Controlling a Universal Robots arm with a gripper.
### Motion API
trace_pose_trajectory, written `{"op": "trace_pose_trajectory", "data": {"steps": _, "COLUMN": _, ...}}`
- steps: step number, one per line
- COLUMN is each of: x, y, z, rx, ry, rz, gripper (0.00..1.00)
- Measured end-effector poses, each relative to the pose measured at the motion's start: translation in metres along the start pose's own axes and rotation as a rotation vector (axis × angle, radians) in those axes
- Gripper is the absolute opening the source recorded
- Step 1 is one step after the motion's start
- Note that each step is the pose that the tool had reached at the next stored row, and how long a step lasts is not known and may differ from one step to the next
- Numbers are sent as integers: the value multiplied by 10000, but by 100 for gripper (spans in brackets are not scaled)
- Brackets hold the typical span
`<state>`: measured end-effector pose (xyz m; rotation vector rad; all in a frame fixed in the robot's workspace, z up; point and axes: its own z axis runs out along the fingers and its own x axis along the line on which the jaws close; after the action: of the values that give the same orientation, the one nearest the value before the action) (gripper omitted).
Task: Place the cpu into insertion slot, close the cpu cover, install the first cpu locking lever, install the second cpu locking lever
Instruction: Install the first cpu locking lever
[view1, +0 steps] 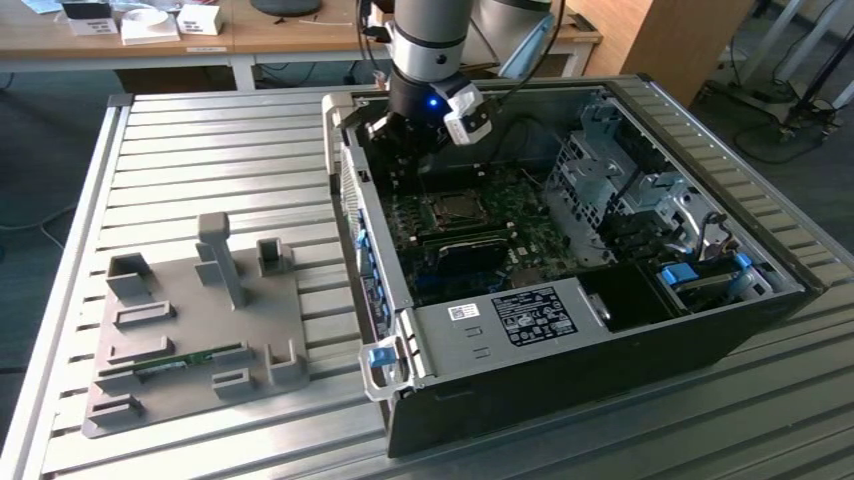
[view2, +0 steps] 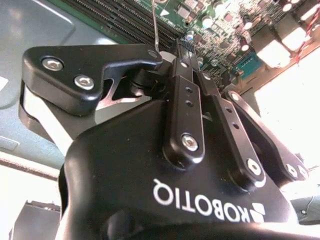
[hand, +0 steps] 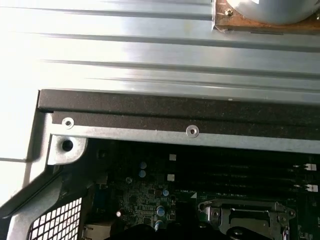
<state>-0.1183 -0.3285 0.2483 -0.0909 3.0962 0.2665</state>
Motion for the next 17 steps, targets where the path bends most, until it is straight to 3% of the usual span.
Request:
{"op": "trace_pose_trajectory", "data": {"steps": 3, "x": 0, "y": 0, "z": 0, "rx": -152, "ry": -9, "rz": 4, "gripper": 11}}
{"op": "trace_pose_trajectory", "data": {"steps": 10, "x": -34, "y": -2, "z": 1, "rx": -160, "ry": -11, "rz": 5, "gripper": 11}}
{"op": "trace_pose_trajectory", "data": {"steps": 17, "x": -172, "y": -11, "z": 5, "rx": -159, "ry": -11, "rz": 7, "gripper": 11}}
